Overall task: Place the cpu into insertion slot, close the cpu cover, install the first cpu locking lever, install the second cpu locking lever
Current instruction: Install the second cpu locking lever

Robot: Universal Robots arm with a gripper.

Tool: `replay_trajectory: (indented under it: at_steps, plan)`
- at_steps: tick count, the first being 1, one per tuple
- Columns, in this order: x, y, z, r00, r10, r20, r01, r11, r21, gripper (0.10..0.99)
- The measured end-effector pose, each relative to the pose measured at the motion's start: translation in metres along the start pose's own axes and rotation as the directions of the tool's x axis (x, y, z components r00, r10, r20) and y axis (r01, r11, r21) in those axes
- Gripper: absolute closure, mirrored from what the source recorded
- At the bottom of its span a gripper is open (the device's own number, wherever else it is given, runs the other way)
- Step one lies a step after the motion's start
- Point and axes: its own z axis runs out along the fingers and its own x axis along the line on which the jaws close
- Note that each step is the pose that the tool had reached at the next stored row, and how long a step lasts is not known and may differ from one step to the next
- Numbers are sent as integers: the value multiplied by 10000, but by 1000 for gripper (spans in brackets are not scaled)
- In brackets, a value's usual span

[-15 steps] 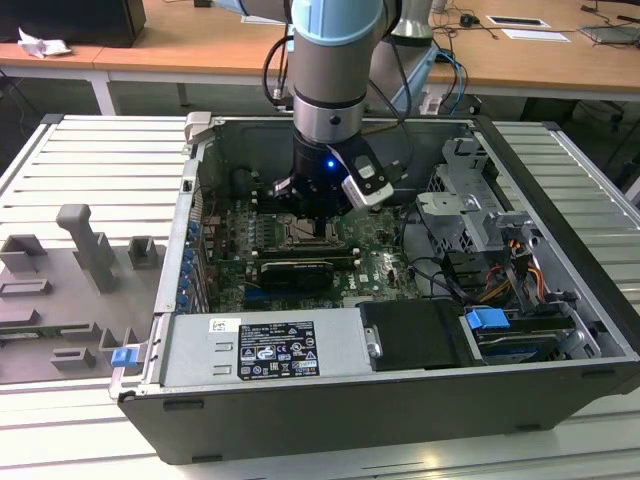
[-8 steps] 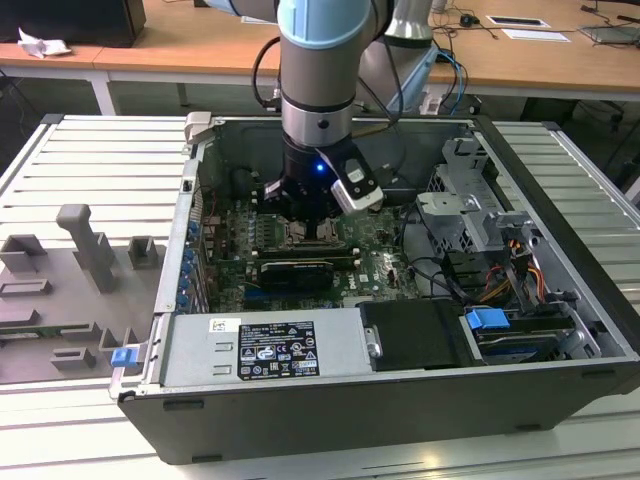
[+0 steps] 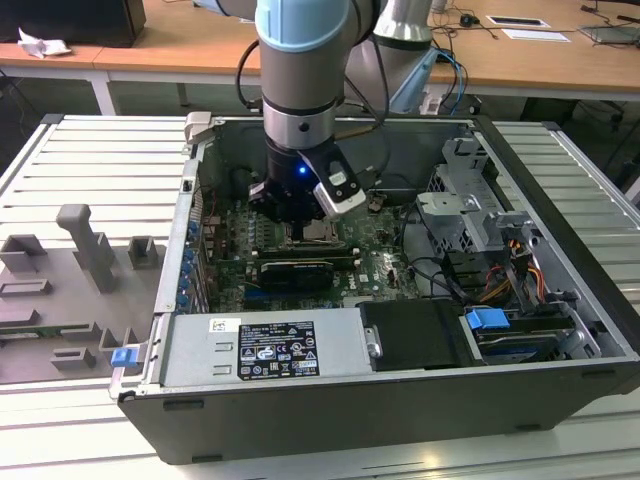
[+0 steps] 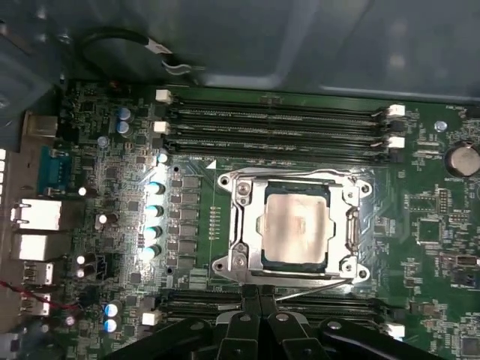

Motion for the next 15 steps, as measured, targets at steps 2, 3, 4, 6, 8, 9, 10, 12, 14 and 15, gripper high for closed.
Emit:
replay_trajectory:
  at_steps: [2, 3, 4, 6, 8, 9, 10, 12, 14, 15]
  plan:
    - [4, -4, 48, 10000, -2, 1, 2, 10000, -5, 980]
    - [6, -6, 80, 10000, 1, 1, -1, 10000, -6, 980]
    - [9, -9, 103, 10000, 1, 1, -1, 10000, -23, 980]
    - [18, -39, 111, 10000, 7, 14, -6, 9997, -245, 980]
    - [29, -79, 108, 10000, 11, 25, -10, 9991, -425, 980]
    - [36, -99, 106, 10000, 13, 30, -11, 9987, -502, 980]
    - [49, -123, 103, 10000, 15, 33, -13, 9983, -576, 980]
    - [101, -161, 99, 10000, 20, 43, -17, 9971, -757, 980]
    - [127, -188, 97, 10000, 20, 50, -16, 9961, -881, 980]
    - [130, -197, 98, 10000, 23, 52, -18, 9957, -921, 980]
